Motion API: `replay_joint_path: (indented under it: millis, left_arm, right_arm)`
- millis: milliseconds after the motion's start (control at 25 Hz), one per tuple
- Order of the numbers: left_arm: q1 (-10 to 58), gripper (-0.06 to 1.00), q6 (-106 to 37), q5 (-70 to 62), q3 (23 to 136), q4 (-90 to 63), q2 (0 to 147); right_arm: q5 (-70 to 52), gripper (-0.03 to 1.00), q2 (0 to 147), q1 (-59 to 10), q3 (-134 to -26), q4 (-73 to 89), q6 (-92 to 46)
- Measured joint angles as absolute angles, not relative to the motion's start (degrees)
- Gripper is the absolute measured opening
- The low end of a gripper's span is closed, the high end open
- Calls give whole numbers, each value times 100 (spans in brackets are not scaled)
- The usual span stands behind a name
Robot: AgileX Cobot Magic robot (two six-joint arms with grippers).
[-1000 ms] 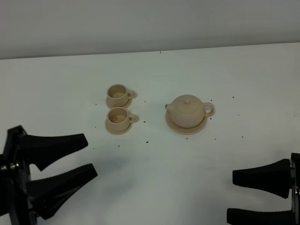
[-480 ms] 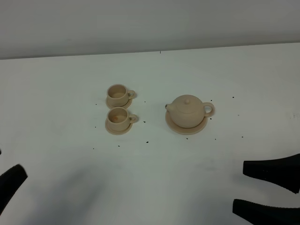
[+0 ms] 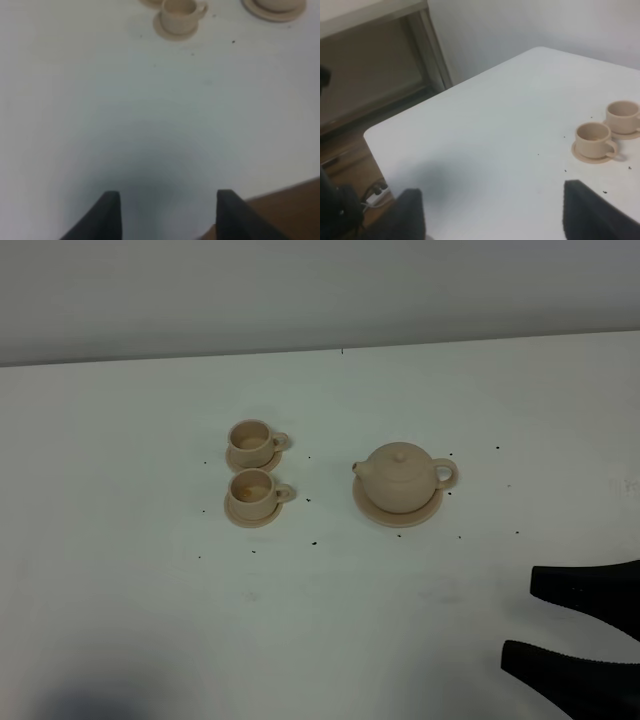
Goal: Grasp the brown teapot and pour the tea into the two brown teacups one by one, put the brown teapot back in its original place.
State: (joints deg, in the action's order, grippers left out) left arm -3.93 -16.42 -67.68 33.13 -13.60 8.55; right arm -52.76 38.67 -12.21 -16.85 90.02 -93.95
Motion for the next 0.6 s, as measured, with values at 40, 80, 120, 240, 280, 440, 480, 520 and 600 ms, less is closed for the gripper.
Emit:
replay_joint_path:
  millis: [40, 80, 120, 240, 280, 440, 480, 520, 600]
  left_arm:
    - [-393, 44, -1548, -6766, 3277, -1334, 855]
    - [-393, 43, -1458, -6729, 3221, -1321, 855]
    - [-393, 42, -1372, -6707, 3165, -1306, 855]
    - [-393, 39, -1225, -6520, 3117, -1143, 855]
    - [-393, 38, -1178, -6463, 3106, -1110, 855]
    - [-393, 35, -1055, -6103, 2969, -1220, 838]
    - [-393, 34, -1055, -6059, 2942, -1310, 838]
    - [-393, 34, -1055, -6037, 2920, -1386, 838]
    - [-393, 32, -1055, -6013, 2898, -1443, 838]
  right_arm:
    - [-5276, 58, 3867, -1221, -1685, 9002, -9383]
    - [-5276, 58, 3867, -1221, -1685, 9002, -9383]
    - [-5276, 58, 3867, -1221, -1685, 9002, -9383]
    - [-5276, 58, 3867, -1221, -1685, 9002, -9359]
    - [-5276, 58, 3867, -1221, -1685, 9002, -9359]
    - [-5276, 58, 3860, -1221, -1685, 9046, -9339]
    - [-5276, 58, 3860, -1221, -1685, 9046, -9339]
    - [-5276, 58, 3860, -1221, -1685, 9046, -9339]
    - [-5276, 58, 3860, -1221, -1685, 9052, -9339]
